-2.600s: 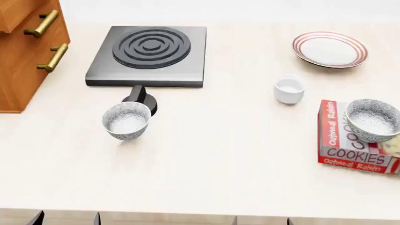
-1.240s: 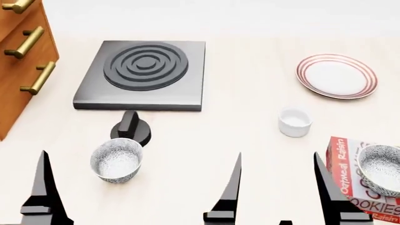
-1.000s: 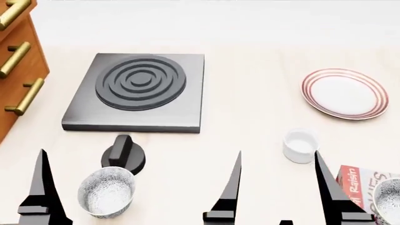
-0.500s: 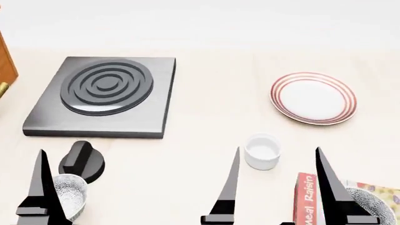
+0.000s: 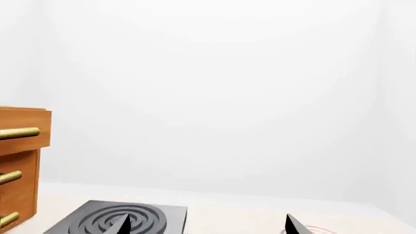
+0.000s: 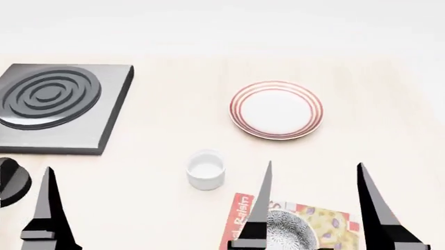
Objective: Pick the akita bowl on the cookies box and place it on the plate.
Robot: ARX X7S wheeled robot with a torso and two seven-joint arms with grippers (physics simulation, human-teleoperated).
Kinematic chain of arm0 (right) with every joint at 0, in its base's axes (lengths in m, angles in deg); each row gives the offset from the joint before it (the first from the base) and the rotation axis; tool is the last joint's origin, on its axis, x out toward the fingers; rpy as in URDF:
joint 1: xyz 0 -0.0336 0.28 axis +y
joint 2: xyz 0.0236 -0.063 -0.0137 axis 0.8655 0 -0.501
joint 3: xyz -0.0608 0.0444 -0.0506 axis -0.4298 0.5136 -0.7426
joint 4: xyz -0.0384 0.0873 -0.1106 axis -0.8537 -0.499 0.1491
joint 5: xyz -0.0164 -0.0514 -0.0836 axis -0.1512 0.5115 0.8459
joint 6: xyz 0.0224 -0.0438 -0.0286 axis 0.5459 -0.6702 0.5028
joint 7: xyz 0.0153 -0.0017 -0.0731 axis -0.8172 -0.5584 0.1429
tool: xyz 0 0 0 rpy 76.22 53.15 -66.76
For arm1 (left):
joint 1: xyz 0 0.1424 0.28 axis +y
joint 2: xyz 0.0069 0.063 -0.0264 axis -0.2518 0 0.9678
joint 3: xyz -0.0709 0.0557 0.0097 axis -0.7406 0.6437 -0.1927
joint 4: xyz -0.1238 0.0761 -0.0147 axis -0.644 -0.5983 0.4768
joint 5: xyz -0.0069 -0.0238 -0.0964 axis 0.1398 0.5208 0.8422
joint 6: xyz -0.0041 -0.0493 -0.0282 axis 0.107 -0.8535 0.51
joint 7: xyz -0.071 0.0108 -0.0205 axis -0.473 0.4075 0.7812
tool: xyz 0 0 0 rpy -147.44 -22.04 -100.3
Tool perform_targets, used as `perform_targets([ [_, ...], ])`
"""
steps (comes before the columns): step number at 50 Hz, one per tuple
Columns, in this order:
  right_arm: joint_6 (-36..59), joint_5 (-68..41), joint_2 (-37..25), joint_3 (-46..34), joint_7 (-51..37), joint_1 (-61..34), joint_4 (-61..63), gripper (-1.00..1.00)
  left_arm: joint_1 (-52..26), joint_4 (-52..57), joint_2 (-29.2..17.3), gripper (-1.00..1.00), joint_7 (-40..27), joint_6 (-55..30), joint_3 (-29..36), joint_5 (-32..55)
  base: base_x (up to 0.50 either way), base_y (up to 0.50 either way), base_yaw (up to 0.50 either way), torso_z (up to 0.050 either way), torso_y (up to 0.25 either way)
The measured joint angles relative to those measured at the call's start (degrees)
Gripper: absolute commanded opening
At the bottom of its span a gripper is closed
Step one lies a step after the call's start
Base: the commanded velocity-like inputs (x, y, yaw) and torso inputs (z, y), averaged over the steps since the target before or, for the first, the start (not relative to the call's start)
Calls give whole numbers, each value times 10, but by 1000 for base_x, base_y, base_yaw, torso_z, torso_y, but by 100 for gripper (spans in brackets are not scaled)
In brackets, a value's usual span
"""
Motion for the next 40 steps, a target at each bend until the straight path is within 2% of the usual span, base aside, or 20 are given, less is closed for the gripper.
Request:
perform_targets([
  [11, -2, 6, -9, -6, -5, 0, 1, 100, 0, 1, -4, 100, -5, 0, 3, 4, 500, -62, 0, 0, 0],
  [17, 0, 9, -12, -12, -7, -3, 0, 100, -2, 0, -6, 100, -8, -5, 3, 9, 0, 0, 0, 5, 3],
  [36, 19, 7, -18, -20, -17, -9, -1, 100, -5, 1, -14, 100, -17, -22, 4, 25, 1, 0, 0, 50, 0],
  [40, 19, 6, -19, -20, -19, -9, -1, 100, -5, 0, -15, 100, -18, -22, 5, 27, 416, 0, 0, 50, 0],
])
